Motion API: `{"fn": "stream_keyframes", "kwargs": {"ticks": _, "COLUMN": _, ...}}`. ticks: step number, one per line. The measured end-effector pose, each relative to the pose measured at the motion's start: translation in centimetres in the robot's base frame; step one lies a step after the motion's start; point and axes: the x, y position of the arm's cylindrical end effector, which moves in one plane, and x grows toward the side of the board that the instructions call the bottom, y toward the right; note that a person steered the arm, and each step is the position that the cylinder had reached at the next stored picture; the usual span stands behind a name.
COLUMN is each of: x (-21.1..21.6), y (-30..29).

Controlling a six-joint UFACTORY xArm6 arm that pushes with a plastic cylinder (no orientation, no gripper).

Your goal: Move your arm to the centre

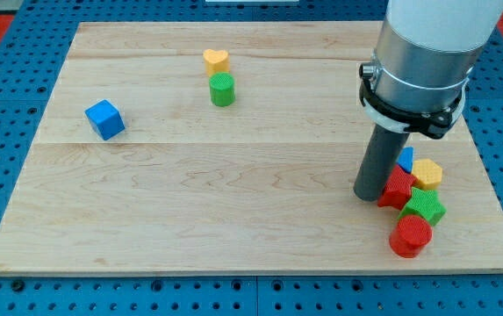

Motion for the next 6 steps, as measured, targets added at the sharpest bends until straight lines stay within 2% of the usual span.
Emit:
{"fn": "stream_keyframes", "kwargs": {"ticks": 2, "x": -0.9, "y": -5.7}}
{"fn": "stream_keyframes", "kwargs": {"ticks": 4, "x": -4.7, "y": -8.0}}
{"fn": "stream_keyframes", "kwargs": {"ticks": 5, "x": -4.9, "y": -8.1}}
{"fn": "stream_keyframes", "kwargs": {"ticks": 6, "x": -7.4, "y": -10.6}}
